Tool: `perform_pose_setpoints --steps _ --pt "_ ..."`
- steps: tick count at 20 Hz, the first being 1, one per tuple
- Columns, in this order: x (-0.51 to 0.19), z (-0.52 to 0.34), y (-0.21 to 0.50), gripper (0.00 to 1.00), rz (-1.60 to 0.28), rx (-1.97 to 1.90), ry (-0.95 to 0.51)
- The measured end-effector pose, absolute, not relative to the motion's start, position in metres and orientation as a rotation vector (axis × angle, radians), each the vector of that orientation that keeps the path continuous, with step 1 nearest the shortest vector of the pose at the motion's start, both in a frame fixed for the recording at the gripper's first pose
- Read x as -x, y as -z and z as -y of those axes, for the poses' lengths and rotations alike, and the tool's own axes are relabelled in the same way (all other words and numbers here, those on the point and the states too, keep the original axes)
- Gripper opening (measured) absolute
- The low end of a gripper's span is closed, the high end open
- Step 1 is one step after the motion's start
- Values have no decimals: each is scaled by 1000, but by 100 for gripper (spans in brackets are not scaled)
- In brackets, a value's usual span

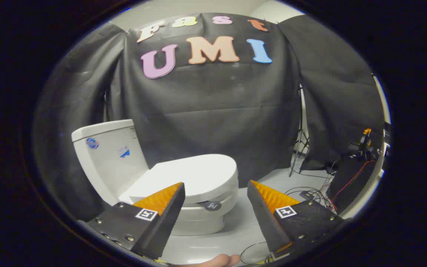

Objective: Open the toilet lid.

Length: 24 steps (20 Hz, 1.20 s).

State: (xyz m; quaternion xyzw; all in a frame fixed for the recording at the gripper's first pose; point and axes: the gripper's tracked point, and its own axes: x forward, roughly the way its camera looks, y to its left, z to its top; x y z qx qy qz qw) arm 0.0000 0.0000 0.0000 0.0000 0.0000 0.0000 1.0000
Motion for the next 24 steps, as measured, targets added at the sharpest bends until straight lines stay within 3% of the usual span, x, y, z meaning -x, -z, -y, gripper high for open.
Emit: perform_pose_setpoints --steps 17,24 --pt "-30 -11 13 99 -6 -79 -17" --pt "-64 -8 38 99 21 -316 -49"
